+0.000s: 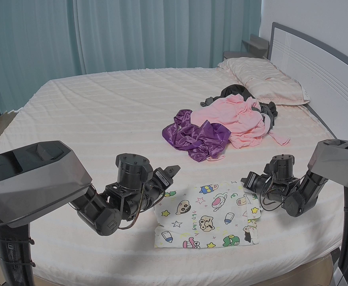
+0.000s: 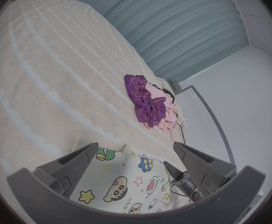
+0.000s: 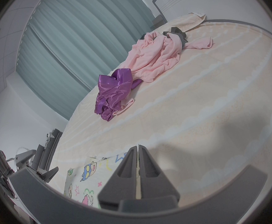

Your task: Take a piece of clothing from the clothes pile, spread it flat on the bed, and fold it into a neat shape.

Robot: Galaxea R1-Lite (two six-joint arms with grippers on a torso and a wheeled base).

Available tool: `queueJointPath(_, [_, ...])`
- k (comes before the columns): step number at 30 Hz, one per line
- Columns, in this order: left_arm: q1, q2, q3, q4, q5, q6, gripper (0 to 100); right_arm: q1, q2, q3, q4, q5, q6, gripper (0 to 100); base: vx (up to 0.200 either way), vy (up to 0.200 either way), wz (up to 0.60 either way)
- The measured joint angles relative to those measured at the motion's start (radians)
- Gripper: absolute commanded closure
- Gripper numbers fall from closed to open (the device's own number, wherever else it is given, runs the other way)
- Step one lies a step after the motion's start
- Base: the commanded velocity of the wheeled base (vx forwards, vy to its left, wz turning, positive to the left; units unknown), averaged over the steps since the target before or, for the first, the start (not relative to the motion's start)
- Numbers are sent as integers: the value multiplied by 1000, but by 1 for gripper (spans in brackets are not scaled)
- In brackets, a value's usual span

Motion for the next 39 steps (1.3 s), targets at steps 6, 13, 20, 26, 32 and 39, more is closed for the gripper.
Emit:
queueJointPath(6, [0, 5, -2, 0, 0, 0, 0, -10, 3, -1, 0, 0, 0, 100, 0, 0, 0])
queueJointPath(13, [8, 6, -10, -1, 7, 9, 0, -30, -28, 19, -11, -13, -1, 0, 0, 0, 0])
queueJointPath(20, [54, -54, -7, 9, 22, 77, 0, -59, -172, 122, -13, -18, -12, 0, 0, 0, 0])
queueJointPath(26, [124, -189, 39, 33, 71, 201, 0, -84, -407, 245, -5, -19, -59, 0, 0, 0, 0])
queueJointPath(32, [202, -371, 169, 45, 111, 293, 0, -105, -674, 417, 3, -20, -135, 0, 0, 0, 0])
queueJointPath(39, [282, -632, 375, 51, 153, 371, 0, -123, -1013, 569, 94, -20, -185, 0, 0, 0, 0])
